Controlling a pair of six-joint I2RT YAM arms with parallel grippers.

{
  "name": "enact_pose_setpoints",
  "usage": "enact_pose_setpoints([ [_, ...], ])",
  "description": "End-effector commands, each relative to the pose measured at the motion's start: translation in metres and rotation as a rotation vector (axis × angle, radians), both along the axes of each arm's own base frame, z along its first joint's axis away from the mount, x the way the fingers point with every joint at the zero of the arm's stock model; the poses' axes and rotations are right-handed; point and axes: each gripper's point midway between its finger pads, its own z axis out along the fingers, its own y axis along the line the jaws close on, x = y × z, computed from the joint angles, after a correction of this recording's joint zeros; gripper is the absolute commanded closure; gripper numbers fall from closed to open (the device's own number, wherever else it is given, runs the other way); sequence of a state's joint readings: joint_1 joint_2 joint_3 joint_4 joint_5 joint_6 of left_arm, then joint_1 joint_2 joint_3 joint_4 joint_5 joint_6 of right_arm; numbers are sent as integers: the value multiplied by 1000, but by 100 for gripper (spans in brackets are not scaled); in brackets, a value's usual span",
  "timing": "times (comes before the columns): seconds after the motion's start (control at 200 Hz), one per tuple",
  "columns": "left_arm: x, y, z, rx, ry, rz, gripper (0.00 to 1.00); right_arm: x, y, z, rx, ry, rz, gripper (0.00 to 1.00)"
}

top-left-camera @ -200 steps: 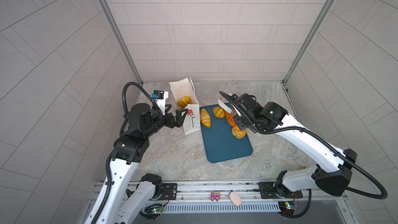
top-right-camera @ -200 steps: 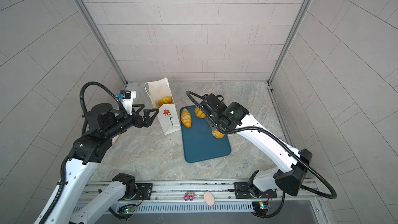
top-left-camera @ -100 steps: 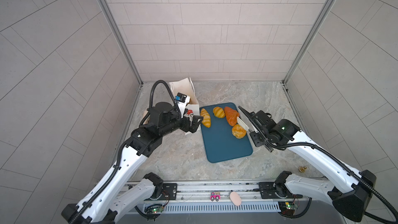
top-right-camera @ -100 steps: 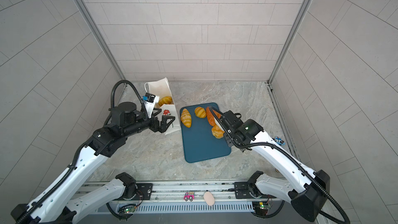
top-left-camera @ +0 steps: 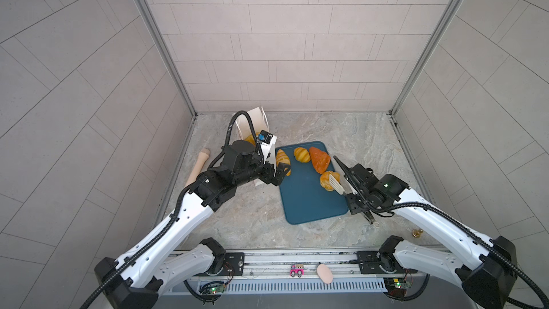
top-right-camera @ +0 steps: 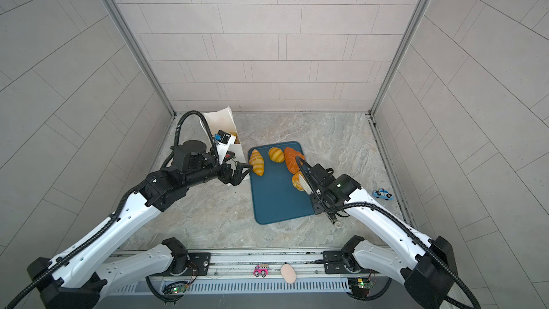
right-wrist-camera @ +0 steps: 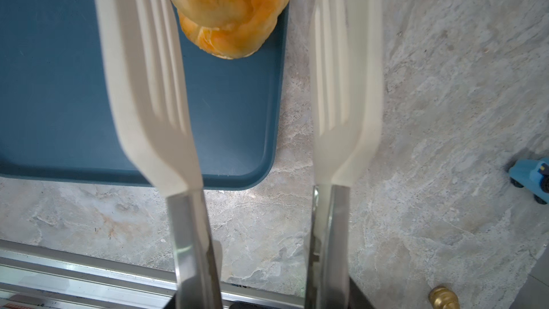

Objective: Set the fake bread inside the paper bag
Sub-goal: 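Lower the open tongs toward the knot-shaped bun with the right gripper, then close the tongs on the knot-shaped bun with the right gripper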

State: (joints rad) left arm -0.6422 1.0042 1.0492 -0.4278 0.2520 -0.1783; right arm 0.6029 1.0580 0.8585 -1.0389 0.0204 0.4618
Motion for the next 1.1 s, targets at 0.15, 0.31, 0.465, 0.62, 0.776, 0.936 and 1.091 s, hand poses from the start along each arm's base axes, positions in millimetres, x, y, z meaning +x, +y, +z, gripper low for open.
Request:
enact_pose_setpoints([
  [0.15,4,4,22,-6,-87,20,0,6,3,-10,-20,59,-75,43],
  [0.31,4,5,22,5,-92,19,0,6,9,-21,-36,128,-69,42],
  [0.465,3,6,22,12,-90,19,0,16,16,-22,-37,129,-54,41],
  [0.62,3,9,22,19,-94,29,0,20,19,-19,-36,134,-44,41],
  [0.776,4,10,20,25,-93,35,0,15,18,-16,-34,143,-46,40],
  [0.936,4,8,20,27,-94,27,0,13,11,-9,-60,133,-45,40],
  [1.091,4,10,18,30,-95,32,0,12,10,0,-66,132,-22,40],
])
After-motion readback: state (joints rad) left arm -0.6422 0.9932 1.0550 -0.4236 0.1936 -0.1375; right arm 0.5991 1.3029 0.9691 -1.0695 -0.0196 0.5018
